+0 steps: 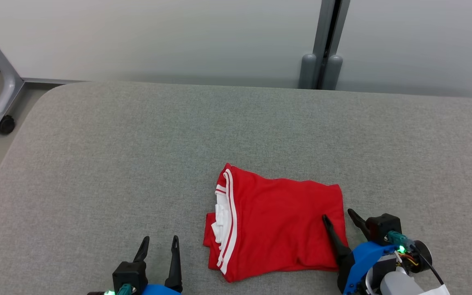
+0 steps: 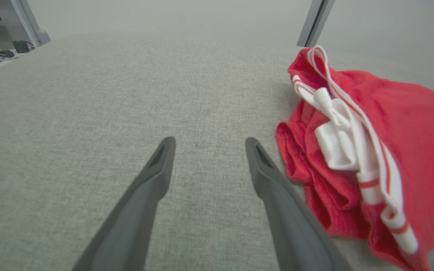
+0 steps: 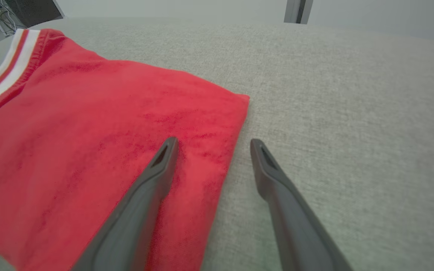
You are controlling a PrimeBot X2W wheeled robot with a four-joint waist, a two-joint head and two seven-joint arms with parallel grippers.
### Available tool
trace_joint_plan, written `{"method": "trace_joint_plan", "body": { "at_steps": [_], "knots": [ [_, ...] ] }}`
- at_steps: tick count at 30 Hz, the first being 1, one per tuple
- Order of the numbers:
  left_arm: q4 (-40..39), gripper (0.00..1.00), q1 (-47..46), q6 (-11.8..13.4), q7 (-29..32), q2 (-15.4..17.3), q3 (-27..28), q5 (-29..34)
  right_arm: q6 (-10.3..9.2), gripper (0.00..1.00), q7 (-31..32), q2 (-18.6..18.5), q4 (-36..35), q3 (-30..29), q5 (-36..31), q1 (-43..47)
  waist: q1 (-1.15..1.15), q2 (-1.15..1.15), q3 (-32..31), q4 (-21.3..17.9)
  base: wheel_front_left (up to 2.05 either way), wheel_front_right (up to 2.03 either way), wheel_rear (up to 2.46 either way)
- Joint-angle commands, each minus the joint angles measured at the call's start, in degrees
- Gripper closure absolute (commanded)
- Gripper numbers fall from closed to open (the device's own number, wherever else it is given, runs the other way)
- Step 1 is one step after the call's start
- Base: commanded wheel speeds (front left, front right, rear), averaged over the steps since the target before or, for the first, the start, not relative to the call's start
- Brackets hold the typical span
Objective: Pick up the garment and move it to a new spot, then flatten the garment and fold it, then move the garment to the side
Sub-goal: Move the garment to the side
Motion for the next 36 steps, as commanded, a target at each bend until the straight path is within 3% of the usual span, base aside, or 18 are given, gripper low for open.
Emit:
{"method": "trace_joint_plan", "body": {
  "at_steps": [1, 4, 5, 6, 7, 8, 14, 18, 28, 36],
  "knots": [
    [-0.48, 0.0, -0.14, -0.04, 0.01, 0.01, 0.33, 0.16, 0.0, 0.0, -0.16, 0.25, 0.93, -0.2, -0.93, -0.67, -0.01, 0.0, 1.08, 1.18, 0.0, 0.0, 0.0],
    [-0.8, 0.0, 0.4, -0.25, 0.01, 0.01, 0.72, 0.0, 0.0, 0.0, 0.06, 0.5, 4.66, -0.15, -1.34, 0.2, -0.01, 0.0, 1.03, 0.91, 0.0, 0.0, 0.0],
    [-0.92, 0.0, 0.57, -0.39, 0.01, 0.01, 0.8, -0.16, 0.0, 0.13, 0.17, 0.59, 6.23, 0.29, -1.13, 0.48, -0.01, 0.0, 0.93, 0.59, 0.0, 0.0, 0.0],
    [-1.0, 0.0, 0.68, -0.36, 0.01, 0.01, 0.8, -0.35, 0.0, 0.56, 0.29, 0.62, 7.19, 0.57, -1.16, 0.4, -0.01, 0.0, 0.86, 0.23, 0.0, 0.0, 0.0],
    [-1.08, 0.0, 0.58, -0.47, 0.01, 0.01, 0.76, -0.53, -0.01, 0.89, 0.36, 0.61, 8.26, 0.9, -0.66, 0.37, -0.01, 0.0, 0.8, -0.2, 0.0, 0.0, 0.0],
    [-1.06, 0.0, 0.31, -0.67, 0.01, 0.01, 0.62, -0.43, -0.02, 1.0, 0.58, 0.63, 9.41, 1.75, -0.32, 0.46, -0.01, 0.0, 0.71, -0.63, 0.0, 0.0, 0.0],
    [-0.67, 0.0, -1.31, -1.09, 0.01, 0.01, -0.3, -0.66, -0.05, 1.0, 0.38, 0.49, 9.37, 6.58, 2.61, -1.53, -0.01, 0.0, -0.4, -3.79, 0.0, 0.0, 0.0],
    [-0.25, 0.0, -0.86, -1.87, 0.01, 0.02, -0.97, -0.92, -0.06, 1.0, -0.03, -0.51, 6.05, 5.36, 3.96, -0.58, -0.01, 0.0, -2.25, -7.4, 0.0, 0.0, 0.0],
    [-0.84, 0.0, -0.98, -2.74, 0.01, 0.0, -2.61, -3.45, -0.05, 1.0, -0.07, -3.28, 2.21, 3.46, 3.74, 2.47, -0.01, 0.0, -4.06, -22.29, 0.0, 0.0, 0.0],
    [-1.16, 0.0, -4.35, -2.46, 0.01, 0.05, -5.19, -5.31, -0.03, 1.0, -0.08, -4.0, 1.71, 6.4, 5.23, 1.08, -0.01, 0.0, -2.28, -33.93, 0.0, 0.0, 0.0]
  ]
}}
